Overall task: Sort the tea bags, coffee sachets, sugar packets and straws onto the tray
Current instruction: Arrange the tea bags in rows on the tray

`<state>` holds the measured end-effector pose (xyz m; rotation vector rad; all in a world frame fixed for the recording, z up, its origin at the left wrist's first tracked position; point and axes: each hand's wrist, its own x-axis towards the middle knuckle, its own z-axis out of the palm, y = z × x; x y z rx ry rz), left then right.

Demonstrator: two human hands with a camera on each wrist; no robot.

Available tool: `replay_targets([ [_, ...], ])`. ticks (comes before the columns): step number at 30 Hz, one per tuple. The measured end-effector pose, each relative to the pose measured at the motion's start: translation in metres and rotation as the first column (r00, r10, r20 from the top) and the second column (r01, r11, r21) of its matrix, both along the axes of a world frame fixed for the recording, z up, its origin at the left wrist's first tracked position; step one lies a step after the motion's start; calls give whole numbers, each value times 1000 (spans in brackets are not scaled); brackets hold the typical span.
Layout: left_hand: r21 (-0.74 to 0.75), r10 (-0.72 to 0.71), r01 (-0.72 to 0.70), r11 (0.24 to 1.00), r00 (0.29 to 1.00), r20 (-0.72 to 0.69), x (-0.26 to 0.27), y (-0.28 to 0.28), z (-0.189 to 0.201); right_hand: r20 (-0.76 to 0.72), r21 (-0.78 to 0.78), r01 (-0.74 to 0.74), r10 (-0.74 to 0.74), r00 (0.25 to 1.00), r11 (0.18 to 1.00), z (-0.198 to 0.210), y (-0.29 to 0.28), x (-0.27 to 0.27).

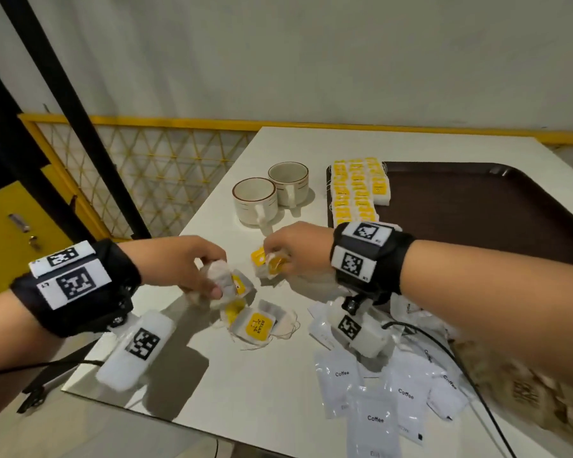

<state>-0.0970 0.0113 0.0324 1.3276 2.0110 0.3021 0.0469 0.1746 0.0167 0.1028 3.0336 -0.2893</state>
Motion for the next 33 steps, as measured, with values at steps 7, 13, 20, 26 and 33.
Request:
replay_targets([
  [7,314,60,-152,937,956,286,22,20,31,-136,-731,158,-369,920,663,29,27,67],
  [13,322,-89,-157,933,769,633,80,74,10,62,-997,35,-495,867,-65,20,42,139],
  [20,270,-98,-219,938,577,811,137,131,-14,151,-913,-117,-591,792,-390,1,52,169],
  [26,238,-88,-244,940,499,862,156,134,-31,190,-928,-63,-612,768,-367,-8,55,184],
  [33,283,-122,-198,938,576,808,150,124,-38,189,-951,-31,-656,730,-309,-11,56,183],
])
